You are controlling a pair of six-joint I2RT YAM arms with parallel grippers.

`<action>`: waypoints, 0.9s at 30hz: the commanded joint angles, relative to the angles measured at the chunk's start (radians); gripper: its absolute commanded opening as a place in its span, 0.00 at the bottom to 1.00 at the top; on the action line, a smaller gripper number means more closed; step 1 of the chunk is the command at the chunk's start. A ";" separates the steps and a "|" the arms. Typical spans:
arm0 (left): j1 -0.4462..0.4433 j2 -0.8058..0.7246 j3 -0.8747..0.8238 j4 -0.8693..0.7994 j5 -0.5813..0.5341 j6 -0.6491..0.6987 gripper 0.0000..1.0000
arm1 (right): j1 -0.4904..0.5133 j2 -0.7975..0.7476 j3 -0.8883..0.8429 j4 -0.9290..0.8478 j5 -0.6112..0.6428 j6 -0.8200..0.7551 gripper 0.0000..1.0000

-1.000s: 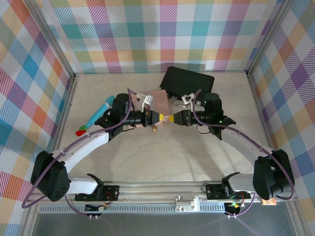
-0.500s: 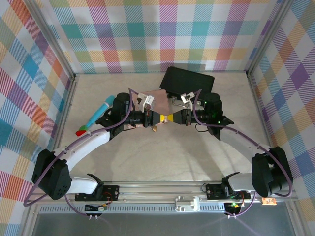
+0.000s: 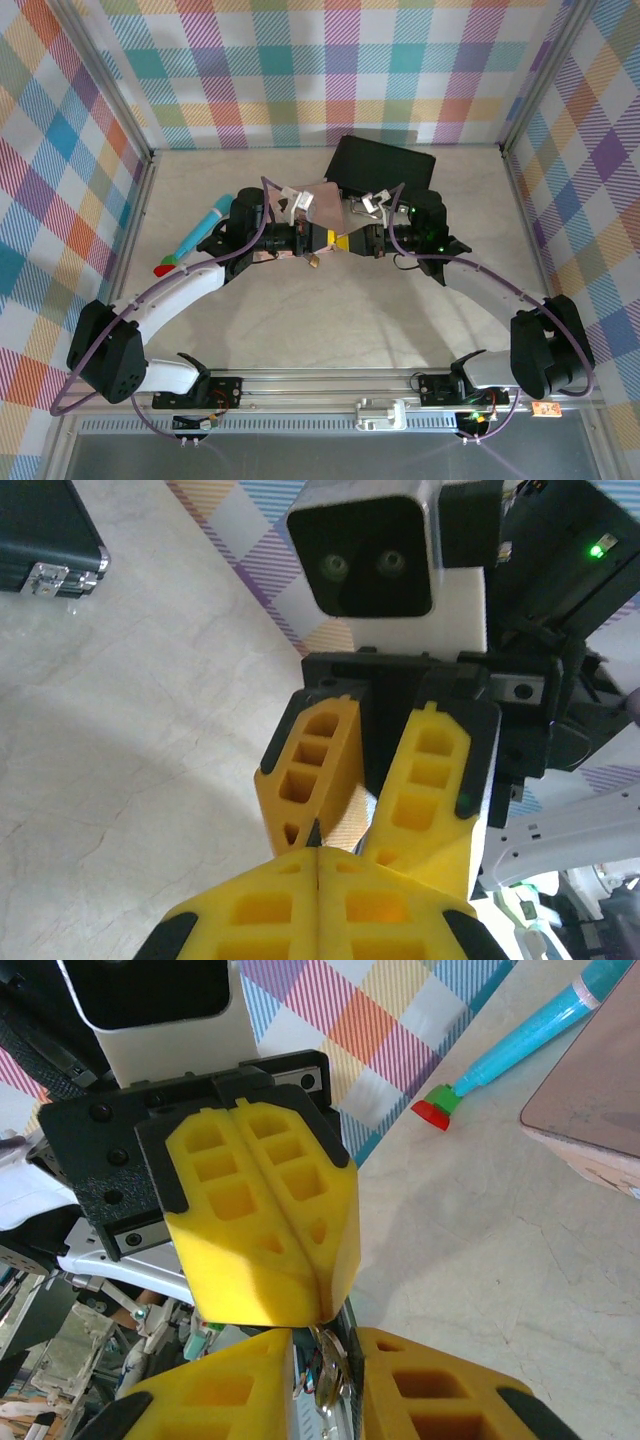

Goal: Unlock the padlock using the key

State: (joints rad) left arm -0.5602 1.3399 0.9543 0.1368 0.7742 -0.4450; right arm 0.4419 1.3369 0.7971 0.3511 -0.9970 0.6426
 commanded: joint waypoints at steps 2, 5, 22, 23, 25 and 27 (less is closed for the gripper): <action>0.009 0.001 -0.005 0.059 0.033 -0.023 0.00 | 0.009 0.011 -0.001 0.019 -0.023 -0.014 0.19; 0.009 -0.004 -0.009 0.061 0.037 -0.023 0.00 | 0.008 0.015 0.002 0.018 -0.019 -0.015 0.16; 0.009 -0.030 0.013 -0.073 0.096 0.065 0.00 | 0.008 -0.012 0.017 -0.038 0.022 -0.051 0.14; 0.009 -0.029 0.016 -0.074 0.106 0.064 0.00 | 0.009 -0.011 0.018 -0.034 0.021 -0.048 0.11; 0.009 -0.025 0.017 -0.072 0.112 0.060 0.00 | 0.008 -0.009 0.016 -0.026 0.016 -0.040 0.03; 0.009 -0.024 0.017 -0.066 0.115 0.055 0.00 | 0.008 -0.011 0.014 -0.019 0.009 -0.037 0.00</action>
State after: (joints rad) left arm -0.5537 1.3396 0.9520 0.0834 0.8272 -0.4061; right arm 0.4496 1.3441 0.7975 0.3042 -0.9890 0.6140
